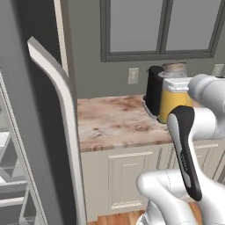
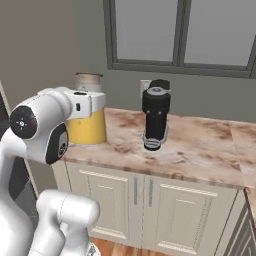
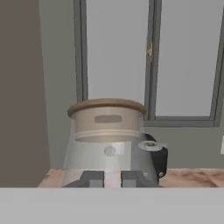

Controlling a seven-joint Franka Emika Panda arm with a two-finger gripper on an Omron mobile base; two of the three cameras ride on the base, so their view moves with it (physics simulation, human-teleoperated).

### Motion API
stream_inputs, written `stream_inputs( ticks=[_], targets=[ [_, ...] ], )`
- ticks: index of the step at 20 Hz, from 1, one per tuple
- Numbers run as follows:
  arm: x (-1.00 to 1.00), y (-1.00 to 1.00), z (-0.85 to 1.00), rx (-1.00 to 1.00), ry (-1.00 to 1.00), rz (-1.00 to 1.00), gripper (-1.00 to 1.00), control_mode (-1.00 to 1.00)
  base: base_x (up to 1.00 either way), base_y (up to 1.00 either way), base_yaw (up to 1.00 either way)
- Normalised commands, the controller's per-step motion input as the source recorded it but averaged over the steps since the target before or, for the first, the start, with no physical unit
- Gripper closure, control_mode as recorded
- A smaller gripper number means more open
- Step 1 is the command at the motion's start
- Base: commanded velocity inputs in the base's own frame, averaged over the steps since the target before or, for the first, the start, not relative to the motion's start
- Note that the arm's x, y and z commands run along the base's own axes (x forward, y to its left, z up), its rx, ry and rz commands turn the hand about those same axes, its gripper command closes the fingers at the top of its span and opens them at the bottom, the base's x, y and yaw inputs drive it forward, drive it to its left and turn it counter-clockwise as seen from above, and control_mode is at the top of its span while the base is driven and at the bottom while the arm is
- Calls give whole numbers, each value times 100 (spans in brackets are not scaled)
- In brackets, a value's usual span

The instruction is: Move the orange and radish from the second highest shelf to the top shelf to make space. Then, place the pitcher from the counter on the cleared second highest shelf.

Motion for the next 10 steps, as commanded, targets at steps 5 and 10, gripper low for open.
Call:
stream_inputs(
  ticks=[5,10],
  targets=[
    [0,0,0,0,0,0,100,100,-97,0,13],
    [0,0,0,0,0,0,100,100,-100,0,9]
  ],
)
